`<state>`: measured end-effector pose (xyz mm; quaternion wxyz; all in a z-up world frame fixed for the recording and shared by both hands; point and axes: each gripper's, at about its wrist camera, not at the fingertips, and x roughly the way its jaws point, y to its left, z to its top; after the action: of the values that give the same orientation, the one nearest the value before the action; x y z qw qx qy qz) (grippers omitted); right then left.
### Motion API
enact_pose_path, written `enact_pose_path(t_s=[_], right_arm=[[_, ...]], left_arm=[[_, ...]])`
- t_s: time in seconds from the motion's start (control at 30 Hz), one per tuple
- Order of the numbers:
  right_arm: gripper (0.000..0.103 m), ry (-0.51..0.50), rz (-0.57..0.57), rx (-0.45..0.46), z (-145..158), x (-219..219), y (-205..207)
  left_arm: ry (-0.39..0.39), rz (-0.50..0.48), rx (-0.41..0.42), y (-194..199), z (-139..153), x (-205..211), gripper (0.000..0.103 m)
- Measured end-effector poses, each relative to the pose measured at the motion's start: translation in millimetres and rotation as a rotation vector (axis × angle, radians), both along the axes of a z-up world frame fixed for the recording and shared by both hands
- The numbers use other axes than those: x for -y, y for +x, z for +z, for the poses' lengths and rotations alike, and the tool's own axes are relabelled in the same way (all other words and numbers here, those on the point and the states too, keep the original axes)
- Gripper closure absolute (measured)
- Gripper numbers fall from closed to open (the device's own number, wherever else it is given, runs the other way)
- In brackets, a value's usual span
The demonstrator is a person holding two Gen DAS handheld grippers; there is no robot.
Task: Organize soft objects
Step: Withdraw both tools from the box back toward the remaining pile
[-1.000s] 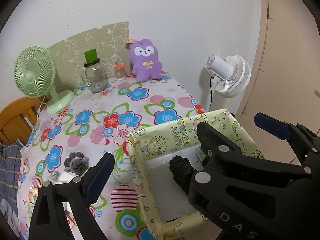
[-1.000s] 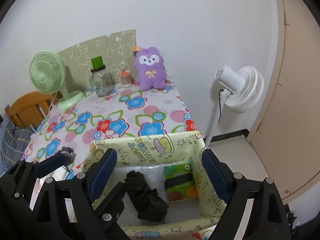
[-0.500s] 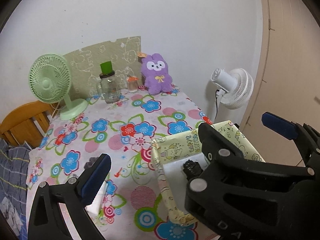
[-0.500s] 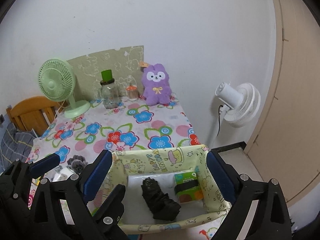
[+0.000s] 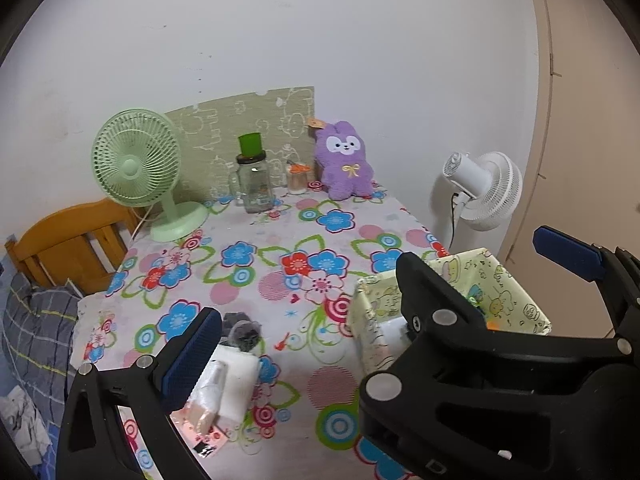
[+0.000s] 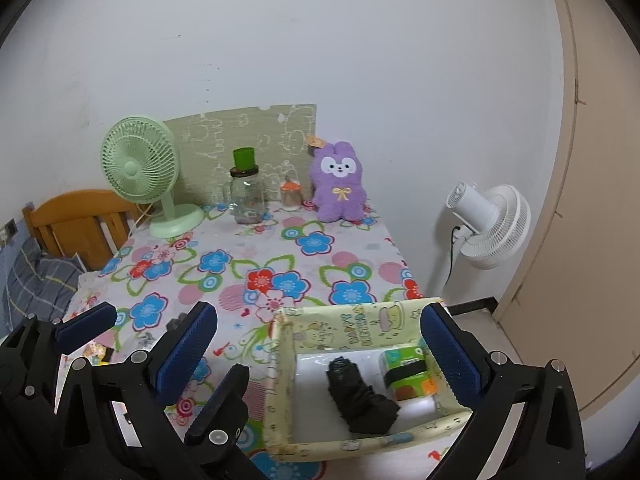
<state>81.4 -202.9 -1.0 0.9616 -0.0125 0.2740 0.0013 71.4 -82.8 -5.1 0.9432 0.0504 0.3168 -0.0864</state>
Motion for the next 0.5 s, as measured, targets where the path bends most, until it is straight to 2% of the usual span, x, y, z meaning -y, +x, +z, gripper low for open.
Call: enact_pose_path(t_s=[0.5], right_arm=[[0.0, 0.025, 0.034, -0.041, -11, -45, 3]], left_arm=[[-0.015, 0.049, 0.004, 1, -10, -47, 0.0]])
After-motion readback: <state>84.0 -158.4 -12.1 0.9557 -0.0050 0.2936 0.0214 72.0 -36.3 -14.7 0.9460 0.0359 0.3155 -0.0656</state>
